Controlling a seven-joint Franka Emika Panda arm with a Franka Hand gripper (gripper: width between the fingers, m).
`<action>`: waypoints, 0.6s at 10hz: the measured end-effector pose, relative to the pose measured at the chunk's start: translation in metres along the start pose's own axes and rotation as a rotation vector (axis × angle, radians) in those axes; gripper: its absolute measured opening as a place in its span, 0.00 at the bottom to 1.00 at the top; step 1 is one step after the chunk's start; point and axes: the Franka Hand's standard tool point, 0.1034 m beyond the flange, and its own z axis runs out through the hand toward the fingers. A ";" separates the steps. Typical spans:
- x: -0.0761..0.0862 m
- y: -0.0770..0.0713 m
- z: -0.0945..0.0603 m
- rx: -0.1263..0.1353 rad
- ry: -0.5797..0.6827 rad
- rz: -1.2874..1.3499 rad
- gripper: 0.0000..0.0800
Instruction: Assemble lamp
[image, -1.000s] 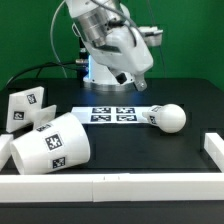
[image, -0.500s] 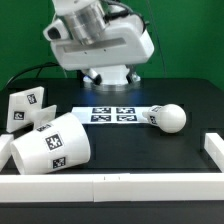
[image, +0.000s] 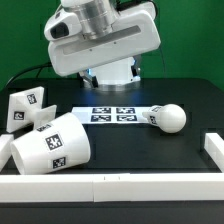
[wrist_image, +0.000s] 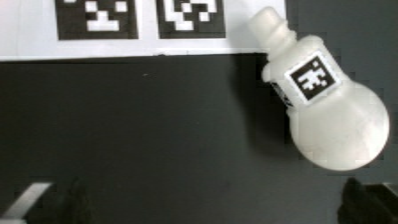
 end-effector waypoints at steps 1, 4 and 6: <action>-0.001 0.002 0.000 0.000 -0.001 -0.073 0.87; 0.000 0.030 -0.014 -0.174 -0.066 -0.459 0.87; 0.008 0.027 -0.007 -0.256 -0.047 -0.744 0.87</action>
Offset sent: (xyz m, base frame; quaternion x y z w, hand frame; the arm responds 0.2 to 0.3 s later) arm 0.0150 -0.0387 0.0212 -0.1947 -0.0602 -0.3115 0.9281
